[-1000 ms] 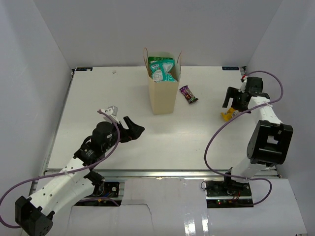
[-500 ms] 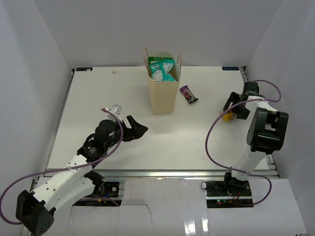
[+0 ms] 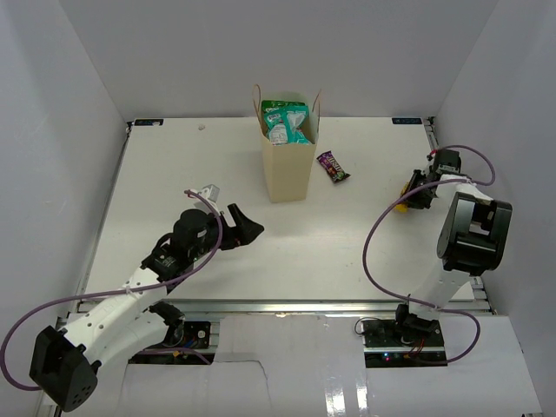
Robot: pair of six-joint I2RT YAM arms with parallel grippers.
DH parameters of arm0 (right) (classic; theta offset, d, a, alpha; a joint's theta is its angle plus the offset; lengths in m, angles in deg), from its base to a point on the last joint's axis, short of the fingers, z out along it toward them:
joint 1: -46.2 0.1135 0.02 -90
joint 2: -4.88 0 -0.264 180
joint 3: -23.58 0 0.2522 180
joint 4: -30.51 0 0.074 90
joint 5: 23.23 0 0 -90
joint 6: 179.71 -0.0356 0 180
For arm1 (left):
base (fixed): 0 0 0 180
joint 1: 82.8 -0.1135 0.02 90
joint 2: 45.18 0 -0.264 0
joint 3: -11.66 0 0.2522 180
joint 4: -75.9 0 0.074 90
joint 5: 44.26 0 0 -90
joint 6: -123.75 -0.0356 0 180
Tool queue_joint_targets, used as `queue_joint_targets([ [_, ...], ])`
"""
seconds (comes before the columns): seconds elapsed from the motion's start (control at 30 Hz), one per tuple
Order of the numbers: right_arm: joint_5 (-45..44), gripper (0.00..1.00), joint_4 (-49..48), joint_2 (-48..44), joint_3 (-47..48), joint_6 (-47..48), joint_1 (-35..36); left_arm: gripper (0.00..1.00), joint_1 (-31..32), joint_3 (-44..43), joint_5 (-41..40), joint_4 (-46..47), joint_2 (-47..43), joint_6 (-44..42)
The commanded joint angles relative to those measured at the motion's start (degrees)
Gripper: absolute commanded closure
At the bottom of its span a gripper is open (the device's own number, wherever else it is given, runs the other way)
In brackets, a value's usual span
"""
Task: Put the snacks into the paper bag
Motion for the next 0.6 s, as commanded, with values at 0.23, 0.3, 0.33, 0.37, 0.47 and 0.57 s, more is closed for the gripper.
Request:
queue_joint_targets([
  [0.23, 40.37, 0.92, 0.29, -18.06, 5.11, 35.19, 4.95, 0.02, -0.11, -1.55, 2.10, 3.55, 2.90, -0.96],
  [0.3, 40.73, 0.92, 1.60, -20.09, 10.45, 39.34, 10.05, 0.02, -0.11, -1.82, 2.63, 3.99, 3.60, -1.23],
  [0.33, 39.77, 0.92, 1.96, -20.62, 12.40, 40.67, 12.24, 0.02, -0.11, -1.91, 2.71, 4.08, 4.13, -1.31],
  [0.37, 37.67, 0.92, 1.96, -20.97, 16.78, 42.42, 16.88, 0.02, -0.11, -2.17, 2.89, 4.08, 4.22, -1.40],
  [0.47, 33.98, 0.92, 1.00, -19.23, 27.66, 41.75, 24.11, 0.02, -0.11, -2.26, 2.80, 3.99, 3.96, -1.49],
  [0.57, 29.31, 0.92, -0.14, -14.40, 36.83, 38.58, 30.09, 0.02, -0.11, -1.73, 2.72, 3.82, 2.82, -1.14],
])
